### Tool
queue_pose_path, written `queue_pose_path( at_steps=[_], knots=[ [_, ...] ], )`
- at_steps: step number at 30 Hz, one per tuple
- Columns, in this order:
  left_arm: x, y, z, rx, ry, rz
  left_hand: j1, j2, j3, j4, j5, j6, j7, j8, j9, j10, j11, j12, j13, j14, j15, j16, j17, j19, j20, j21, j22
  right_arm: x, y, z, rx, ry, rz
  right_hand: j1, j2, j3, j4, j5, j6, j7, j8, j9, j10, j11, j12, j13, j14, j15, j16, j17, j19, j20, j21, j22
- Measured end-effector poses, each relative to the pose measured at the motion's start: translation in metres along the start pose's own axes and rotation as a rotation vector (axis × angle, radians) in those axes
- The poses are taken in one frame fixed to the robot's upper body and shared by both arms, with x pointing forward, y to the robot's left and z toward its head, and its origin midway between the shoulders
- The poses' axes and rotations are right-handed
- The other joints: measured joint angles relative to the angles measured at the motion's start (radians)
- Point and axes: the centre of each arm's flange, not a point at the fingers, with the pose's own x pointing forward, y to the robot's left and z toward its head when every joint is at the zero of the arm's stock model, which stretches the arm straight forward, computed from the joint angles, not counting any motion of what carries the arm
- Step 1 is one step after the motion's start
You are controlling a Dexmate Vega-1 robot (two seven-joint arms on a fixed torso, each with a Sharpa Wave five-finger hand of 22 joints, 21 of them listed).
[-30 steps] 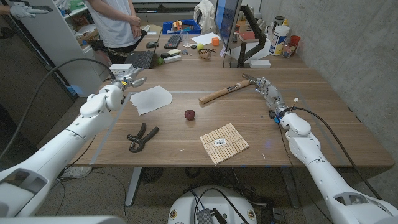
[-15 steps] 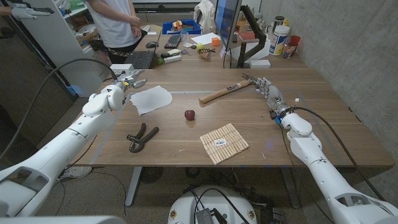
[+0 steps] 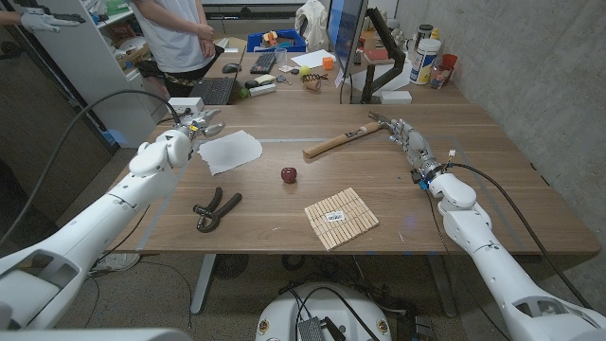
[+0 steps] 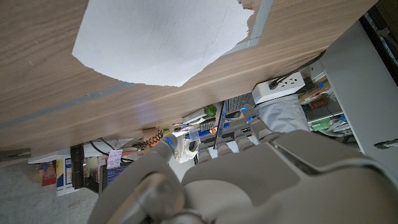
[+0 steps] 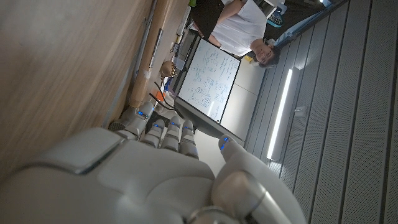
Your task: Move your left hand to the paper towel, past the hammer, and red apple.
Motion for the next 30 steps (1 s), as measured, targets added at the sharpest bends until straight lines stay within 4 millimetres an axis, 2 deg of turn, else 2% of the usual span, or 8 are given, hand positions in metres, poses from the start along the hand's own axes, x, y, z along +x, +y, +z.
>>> queue_pose_path(
  at_steps=[30],
  knots=[
    [0.009,-0.013,-0.002,0.038,0.038,-0.061,-0.002,0.002,-0.008,0.0,0.0,-0.012,0.002,0.0,0.0,0.0,0.0,0.0,0.0,0.0,0.0,0.0,0.0,0.0,0.0,-0.008,0.005,-0.004,0.001,0.002,-0.041,-0.01,0.021,0.0,0.0,0.0,0.0,0.0,0.0,0.0,0.0,0.0,0.0,0.0,0.0,0.0,0.0,0.0,0.0,0.0,0.0,0.0,-0.008,0.0]
  ],
)
